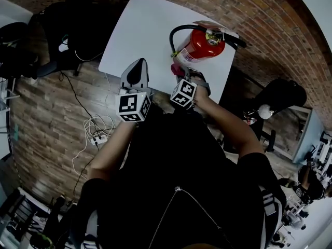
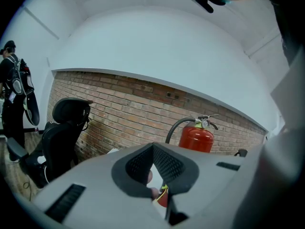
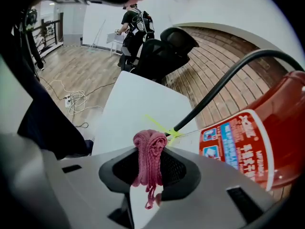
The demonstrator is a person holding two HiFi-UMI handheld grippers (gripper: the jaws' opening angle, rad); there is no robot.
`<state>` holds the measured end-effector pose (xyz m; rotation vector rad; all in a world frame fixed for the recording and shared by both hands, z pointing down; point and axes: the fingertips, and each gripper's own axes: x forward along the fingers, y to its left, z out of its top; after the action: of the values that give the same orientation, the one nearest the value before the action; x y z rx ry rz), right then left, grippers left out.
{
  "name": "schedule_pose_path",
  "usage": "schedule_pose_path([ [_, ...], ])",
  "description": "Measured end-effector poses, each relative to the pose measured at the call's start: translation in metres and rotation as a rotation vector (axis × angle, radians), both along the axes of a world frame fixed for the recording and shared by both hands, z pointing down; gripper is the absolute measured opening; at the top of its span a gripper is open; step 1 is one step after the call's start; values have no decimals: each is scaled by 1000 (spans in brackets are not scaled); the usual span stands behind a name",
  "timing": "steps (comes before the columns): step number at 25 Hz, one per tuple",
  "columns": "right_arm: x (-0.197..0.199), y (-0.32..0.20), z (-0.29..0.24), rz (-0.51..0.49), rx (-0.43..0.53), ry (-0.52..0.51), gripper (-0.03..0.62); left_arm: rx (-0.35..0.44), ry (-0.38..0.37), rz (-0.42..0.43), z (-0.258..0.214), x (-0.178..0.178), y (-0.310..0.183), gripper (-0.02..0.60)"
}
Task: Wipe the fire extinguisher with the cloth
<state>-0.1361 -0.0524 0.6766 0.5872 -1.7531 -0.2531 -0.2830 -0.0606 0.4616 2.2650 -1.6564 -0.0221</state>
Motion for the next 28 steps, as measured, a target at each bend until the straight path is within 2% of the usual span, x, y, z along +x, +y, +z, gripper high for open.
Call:
schedule_pose_path([
  [15, 2, -18, 94, 113, -32, 87, 115, -52, -20, -88, 21, -43, 16, 9],
  [28, 3, -27, 132, 117, 11, 165, 115, -78, -32, -120, 32, -62, 27, 10],
])
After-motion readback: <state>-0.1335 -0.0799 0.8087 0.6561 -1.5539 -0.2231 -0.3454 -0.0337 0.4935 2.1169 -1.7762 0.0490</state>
